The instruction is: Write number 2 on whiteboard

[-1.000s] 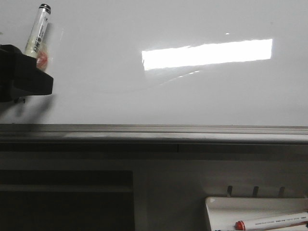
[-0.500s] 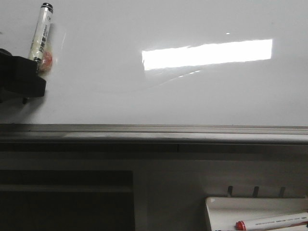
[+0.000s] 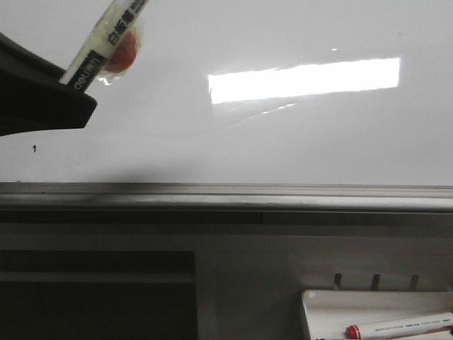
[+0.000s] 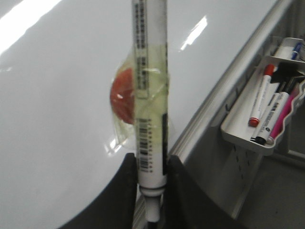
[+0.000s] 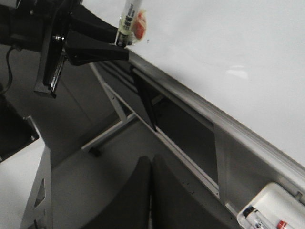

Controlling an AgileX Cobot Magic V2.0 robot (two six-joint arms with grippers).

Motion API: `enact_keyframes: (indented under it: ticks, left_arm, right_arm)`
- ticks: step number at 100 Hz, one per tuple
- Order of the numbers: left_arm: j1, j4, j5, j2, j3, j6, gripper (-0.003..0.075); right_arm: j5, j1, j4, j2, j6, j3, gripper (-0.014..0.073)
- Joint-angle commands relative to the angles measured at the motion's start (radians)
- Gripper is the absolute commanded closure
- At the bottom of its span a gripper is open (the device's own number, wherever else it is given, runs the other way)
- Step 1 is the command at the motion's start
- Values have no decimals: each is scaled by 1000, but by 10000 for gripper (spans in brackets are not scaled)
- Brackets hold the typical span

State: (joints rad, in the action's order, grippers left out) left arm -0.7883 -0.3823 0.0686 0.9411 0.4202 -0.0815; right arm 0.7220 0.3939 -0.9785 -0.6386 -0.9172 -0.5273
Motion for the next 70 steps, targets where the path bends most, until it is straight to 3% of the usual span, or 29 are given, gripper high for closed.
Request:
enact_keyframes:
  ticks: [1, 17, 24, 35, 70]
  left_arm:
    - [-56, -77, 26, -42, 28, 6, 741]
    - [-148, -89, -56, -81, 28, 6, 741]
    - [-177, -91, -106, -95, 28, 6, 741]
    - [-202, -93, -164, -101, 28, 4, 741]
    - [-204, -98, -165, -101, 28, 4, 741]
  right_arm:
    - [-41, 52, -63, -108, -108, -69, 550]
    - [-60, 144, -63, -269, -172, -152, 216]
    - [-72, 175, -63, -321, -172, -182, 141]
    - [-85, 229, -65, -379, -175, -226, 143]
    - [-162, 376, -66, -481, -236, -357, 143]
